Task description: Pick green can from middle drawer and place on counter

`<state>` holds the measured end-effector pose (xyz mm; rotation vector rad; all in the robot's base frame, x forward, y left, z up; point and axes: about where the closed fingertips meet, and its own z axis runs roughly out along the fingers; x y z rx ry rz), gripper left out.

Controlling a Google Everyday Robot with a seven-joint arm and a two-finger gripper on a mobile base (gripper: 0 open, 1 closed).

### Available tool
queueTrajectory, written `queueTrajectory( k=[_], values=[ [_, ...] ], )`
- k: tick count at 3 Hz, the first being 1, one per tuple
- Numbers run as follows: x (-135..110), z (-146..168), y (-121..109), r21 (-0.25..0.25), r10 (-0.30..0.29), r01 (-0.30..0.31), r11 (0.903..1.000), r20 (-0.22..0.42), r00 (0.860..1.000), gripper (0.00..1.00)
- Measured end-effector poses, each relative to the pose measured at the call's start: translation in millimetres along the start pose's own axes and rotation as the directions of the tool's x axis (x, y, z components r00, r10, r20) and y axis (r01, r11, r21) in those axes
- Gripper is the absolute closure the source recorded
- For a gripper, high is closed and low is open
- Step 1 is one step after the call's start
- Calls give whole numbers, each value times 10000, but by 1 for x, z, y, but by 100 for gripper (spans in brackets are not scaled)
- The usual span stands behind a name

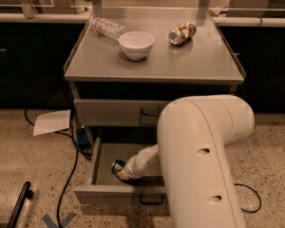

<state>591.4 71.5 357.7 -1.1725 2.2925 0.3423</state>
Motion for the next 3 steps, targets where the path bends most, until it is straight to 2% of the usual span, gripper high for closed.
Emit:
queueTrajectory(
  k=[1,2,3],
  values=[
    [-28,-18,8,-612,-807,860,9944,840,9932,100],
    [-39,-65,13,-707,-990,1138,9910,1853,9777,100],
    [-20,-123,-12,207,-696,666,9976,2396,9684,100]
  ],
)
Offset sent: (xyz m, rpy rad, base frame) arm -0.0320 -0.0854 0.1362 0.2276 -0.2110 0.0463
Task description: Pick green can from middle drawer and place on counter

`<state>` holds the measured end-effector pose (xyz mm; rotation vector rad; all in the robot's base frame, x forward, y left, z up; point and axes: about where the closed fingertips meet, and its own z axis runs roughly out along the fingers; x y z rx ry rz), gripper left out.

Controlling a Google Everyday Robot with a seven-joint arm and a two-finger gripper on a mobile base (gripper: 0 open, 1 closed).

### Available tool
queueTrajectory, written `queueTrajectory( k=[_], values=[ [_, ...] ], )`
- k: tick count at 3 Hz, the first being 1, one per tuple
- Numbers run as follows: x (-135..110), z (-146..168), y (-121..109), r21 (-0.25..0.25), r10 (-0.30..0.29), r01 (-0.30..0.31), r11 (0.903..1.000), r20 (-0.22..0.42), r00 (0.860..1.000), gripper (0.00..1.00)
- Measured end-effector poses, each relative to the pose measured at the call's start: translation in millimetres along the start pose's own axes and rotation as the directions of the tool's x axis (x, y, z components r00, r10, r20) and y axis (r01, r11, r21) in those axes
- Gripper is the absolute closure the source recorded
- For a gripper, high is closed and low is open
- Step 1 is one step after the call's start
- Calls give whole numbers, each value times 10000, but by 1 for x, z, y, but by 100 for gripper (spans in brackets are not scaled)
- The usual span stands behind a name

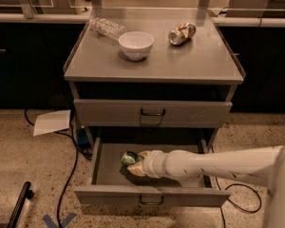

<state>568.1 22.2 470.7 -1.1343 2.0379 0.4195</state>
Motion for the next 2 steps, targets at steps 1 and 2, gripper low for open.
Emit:
queueTrajectory(
  k=[1,2],
  values=[
    [13,-62,-34,1460,348,-398,9885,364,9987,100],
    [13,-62,-34,1460,348,-398,9885,364,9987,100]
  ],
)
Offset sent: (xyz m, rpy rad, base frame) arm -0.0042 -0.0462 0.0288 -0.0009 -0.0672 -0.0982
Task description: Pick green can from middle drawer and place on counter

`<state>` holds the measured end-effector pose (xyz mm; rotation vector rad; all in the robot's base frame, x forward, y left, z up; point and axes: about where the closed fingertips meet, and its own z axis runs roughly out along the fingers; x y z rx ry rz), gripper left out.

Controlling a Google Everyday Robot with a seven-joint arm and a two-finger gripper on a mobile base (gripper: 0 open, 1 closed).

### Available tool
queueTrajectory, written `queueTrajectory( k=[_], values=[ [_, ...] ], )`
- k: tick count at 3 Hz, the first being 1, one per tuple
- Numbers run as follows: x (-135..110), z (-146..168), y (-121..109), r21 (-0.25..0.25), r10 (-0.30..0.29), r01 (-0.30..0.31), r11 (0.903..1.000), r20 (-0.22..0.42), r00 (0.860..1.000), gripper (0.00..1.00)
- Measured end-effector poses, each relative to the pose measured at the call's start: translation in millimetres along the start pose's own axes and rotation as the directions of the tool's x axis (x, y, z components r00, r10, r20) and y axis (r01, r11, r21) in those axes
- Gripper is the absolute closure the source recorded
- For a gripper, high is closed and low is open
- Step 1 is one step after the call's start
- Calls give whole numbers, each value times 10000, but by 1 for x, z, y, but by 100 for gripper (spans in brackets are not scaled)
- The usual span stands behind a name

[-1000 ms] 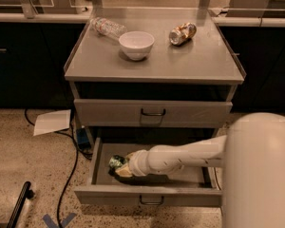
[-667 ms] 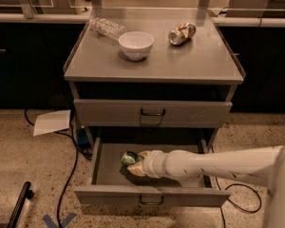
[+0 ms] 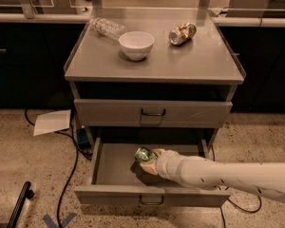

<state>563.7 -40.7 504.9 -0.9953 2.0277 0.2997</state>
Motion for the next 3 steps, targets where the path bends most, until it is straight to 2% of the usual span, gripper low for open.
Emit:
queueTrajectory(
  k=[1,2,3],
  values=[
    [-9,-12,-7,330,-152,147,9993,144,9998,100],
    [-46,-58,-26,1386,-943,859,9866,551,9940,100],
    [-84,-104,-43,2199,-1822,1615,9621,773,9802,100]
  ],
)
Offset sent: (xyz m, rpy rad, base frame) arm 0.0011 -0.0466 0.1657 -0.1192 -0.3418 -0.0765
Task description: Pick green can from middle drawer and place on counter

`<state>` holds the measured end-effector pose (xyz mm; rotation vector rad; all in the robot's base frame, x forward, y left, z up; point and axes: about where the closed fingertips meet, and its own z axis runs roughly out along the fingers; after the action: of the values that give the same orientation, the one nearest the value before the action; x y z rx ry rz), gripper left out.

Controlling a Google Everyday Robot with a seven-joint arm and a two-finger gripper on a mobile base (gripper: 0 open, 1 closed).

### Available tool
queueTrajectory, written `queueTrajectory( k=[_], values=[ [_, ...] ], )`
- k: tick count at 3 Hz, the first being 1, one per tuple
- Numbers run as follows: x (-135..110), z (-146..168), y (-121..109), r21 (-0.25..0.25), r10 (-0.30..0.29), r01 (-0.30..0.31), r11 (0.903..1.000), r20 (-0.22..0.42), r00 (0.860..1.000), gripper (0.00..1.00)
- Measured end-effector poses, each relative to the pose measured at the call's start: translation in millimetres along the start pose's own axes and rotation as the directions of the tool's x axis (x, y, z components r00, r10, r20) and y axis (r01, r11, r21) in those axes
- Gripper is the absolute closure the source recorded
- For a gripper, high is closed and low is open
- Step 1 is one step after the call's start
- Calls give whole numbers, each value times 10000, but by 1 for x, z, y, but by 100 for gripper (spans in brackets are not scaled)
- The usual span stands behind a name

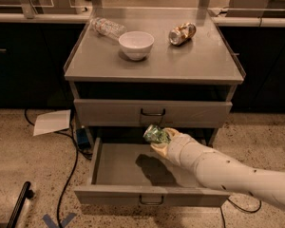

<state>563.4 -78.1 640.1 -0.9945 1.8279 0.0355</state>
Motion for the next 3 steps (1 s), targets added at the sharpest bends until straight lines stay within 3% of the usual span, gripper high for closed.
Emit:
queueTrajectory(
  k=[1,2,3],
  values=[
    [-31,-33,-24,519,-814,812,9953,0,9967,100],
    [-64,-68,-47,1214,-1601,1598,9797,-77,9871,100],
    [-99,-103,-63,1927,-2376,2360,9525,-151,9713,100]
  ],
)
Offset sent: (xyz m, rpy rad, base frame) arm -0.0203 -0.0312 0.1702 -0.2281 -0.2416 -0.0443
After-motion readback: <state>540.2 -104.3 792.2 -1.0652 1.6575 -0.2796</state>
